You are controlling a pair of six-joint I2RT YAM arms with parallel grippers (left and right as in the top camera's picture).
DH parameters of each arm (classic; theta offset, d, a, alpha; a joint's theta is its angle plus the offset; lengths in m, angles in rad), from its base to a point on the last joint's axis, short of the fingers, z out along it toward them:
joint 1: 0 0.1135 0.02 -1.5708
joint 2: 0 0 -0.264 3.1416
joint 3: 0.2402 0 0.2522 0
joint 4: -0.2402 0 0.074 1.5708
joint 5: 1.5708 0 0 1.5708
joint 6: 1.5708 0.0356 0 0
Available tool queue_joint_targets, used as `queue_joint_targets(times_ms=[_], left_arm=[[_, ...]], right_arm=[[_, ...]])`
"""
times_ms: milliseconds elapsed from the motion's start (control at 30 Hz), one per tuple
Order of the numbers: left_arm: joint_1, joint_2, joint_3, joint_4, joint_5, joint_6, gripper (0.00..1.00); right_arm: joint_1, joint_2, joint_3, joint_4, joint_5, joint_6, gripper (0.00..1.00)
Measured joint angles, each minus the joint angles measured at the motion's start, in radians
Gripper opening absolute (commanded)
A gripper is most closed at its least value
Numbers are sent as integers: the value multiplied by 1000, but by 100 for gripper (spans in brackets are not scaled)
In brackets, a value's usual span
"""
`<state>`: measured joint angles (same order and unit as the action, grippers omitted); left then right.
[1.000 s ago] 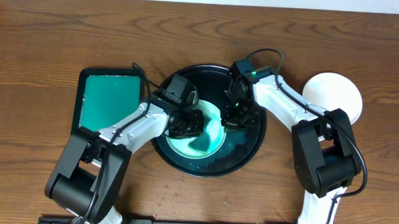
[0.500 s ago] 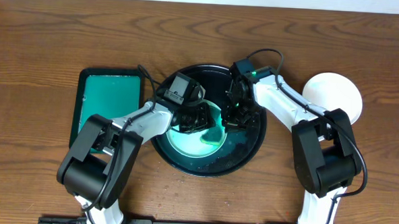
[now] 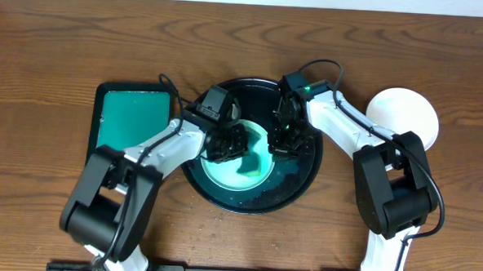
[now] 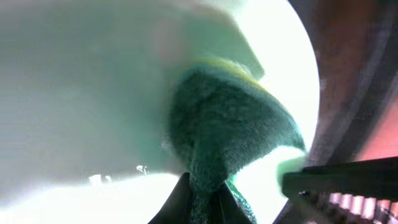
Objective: Clean dirty plates on tray and stack at the side
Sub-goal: 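Scrub the plate with the sponge while the right gripper holds its rim, then return the sponge to the water tray and withdraw the left gripper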
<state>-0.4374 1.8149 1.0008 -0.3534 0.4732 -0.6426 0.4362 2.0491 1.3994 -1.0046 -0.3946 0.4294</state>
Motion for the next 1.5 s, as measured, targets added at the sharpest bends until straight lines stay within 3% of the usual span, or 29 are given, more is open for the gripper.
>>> queue_joint_targets(times_ms=[367,767,967,1300,1500], left_arm=[[16,-100,-19,-145,-312,49,7],[40,-393,-40,-203,-409,97,7],[132,-498,-40,-221,-483,109,7],[438,-382,-40,-227,-525,165,7],[507,-240,-40,-224,-515,180,7]], right_arm=[[0,0,0,2,-1,0,2],[0,0,0,4,-1,0,2],[0,0,0,7,0,0,2],[0,0,0,12,0,0,1],[0,0,0,18,0,0,1]])
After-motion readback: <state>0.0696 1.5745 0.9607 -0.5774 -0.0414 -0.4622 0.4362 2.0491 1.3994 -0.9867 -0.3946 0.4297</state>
